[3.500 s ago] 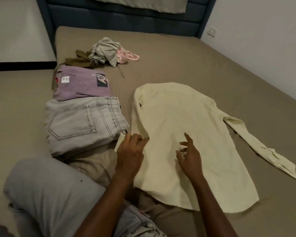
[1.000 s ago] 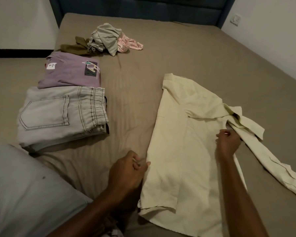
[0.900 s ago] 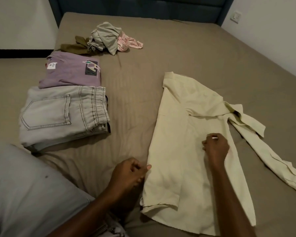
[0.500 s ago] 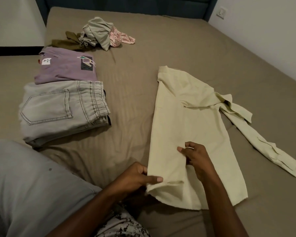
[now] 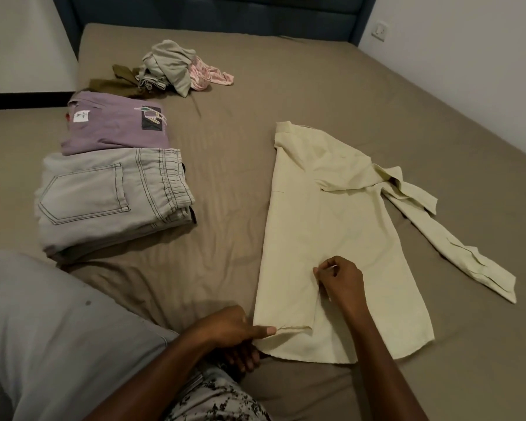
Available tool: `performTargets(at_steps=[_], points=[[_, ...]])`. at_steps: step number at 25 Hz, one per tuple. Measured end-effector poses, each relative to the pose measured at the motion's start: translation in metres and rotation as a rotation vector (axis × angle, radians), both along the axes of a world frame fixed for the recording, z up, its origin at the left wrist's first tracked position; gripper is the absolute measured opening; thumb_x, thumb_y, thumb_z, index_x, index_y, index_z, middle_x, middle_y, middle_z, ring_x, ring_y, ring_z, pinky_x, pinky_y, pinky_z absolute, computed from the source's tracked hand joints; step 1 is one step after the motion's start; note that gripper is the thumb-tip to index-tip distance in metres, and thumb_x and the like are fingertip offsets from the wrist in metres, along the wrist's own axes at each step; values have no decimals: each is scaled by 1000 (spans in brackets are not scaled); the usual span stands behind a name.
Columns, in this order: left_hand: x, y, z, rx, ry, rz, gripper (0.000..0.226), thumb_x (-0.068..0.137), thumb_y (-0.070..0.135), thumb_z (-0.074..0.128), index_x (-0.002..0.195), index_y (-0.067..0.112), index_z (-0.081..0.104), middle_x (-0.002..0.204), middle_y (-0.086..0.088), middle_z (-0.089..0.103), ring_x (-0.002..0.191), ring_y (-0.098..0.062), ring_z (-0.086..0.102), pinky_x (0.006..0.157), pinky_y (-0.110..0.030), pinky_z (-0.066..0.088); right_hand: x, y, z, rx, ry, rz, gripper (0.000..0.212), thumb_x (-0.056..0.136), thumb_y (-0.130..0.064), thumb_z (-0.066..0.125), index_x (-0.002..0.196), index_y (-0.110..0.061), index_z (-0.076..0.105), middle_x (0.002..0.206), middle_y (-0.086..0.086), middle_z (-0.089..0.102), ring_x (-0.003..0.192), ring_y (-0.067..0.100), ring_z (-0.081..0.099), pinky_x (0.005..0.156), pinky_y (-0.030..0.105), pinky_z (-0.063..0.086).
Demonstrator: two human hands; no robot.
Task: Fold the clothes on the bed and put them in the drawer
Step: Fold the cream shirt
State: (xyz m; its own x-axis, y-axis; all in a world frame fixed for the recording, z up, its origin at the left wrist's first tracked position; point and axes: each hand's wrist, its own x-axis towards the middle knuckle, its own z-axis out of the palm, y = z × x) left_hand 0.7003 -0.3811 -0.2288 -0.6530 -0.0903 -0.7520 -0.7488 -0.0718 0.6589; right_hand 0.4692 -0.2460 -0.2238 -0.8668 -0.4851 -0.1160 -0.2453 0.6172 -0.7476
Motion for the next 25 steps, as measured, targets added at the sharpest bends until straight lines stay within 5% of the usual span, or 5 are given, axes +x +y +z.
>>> performTargets(at_steps=[3,7,13,18,25], points=[[0,-4,-3,34,27,-106,63,90,57,70,98,-5,78,93,-16,79,74,-25,73,68,-27,55,-4,-5,9,57,-75,14,44,69,-50,91,88,-23,61,63,-1,71,51,19,70,63,42,61],[1,-1,-5,224,-25,-177,53,103,42,57,100,-9,71,89,-10,79,72,-17,72,74,-24,57,-6,5,19,235,-273,314,66,60,-18,99,105,-18,51,68,5,72,53,25,70,50,33,55],[10,-12,4,176,30,-329,56,102,46,57,104,-7,74,108,-19,76,82,-12,72,87,-24,55,-13,3,18,287,-305,354,69,58,-14,100,105,-13,49,72,11,71,48,23,63,49,34,51],[-18,-33,26,-27,397,165,43,94,35,69,94,-7,77,81,-26,73,64,-23,67,61,-27,55,-50,-11,23,-74,-399,111,45,74,-26,92,92,4,64,71,21,73,53,24,61,48,28,43],[-153,-97,12,526,668,596,52,98,11,57,148,3,44,138,-26,61,128,-43,59,103,-50,53,-201,-64,17,-484,-165,-483,26,77,-17,78,99,-15,65,85,7,74,71,24,72,70,45,64]])
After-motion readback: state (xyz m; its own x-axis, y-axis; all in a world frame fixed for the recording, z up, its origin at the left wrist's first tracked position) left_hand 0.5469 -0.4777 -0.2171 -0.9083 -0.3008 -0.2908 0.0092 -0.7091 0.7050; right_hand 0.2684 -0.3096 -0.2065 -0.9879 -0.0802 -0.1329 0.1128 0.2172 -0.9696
